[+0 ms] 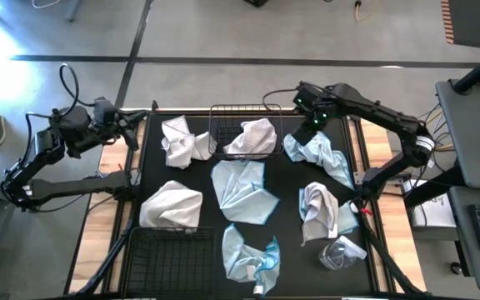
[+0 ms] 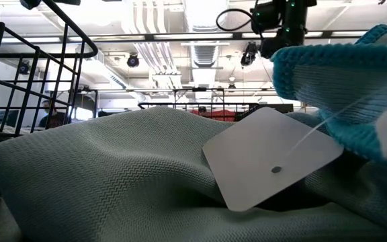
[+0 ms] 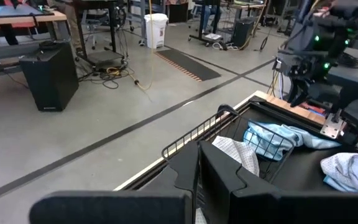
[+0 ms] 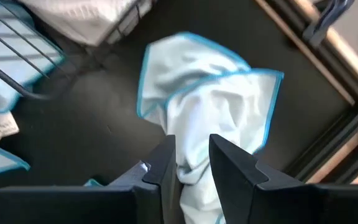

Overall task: Sort microfiber towel by color & place in baskets
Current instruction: Put the top right blue microfiber cloth into the bottom wire basket

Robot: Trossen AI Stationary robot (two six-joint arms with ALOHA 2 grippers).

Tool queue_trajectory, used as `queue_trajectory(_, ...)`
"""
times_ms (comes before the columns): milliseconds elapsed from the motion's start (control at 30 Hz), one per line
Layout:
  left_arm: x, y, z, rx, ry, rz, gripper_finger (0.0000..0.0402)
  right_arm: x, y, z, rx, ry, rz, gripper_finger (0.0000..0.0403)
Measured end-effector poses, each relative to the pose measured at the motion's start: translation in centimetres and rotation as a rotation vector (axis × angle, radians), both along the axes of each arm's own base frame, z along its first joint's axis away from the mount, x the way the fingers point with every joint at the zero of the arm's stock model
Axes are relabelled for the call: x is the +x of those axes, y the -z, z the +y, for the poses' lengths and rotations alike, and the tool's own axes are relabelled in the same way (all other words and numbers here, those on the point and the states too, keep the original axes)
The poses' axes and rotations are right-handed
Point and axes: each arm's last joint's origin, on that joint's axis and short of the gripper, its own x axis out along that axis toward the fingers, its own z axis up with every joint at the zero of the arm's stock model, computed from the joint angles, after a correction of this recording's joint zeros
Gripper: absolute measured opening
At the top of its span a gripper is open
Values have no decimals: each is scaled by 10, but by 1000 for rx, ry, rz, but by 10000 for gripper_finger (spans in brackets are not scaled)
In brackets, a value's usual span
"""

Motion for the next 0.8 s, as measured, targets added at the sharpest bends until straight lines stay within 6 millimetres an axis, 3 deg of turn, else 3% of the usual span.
queue_trajectory(333,0,-1,0,-1,-2,-19,0,-22,23,14,77,78,40,94)
queue_trajectory(800,-1,-2,0,9,0,-23,0,-32,42,21,112,153,86,97)
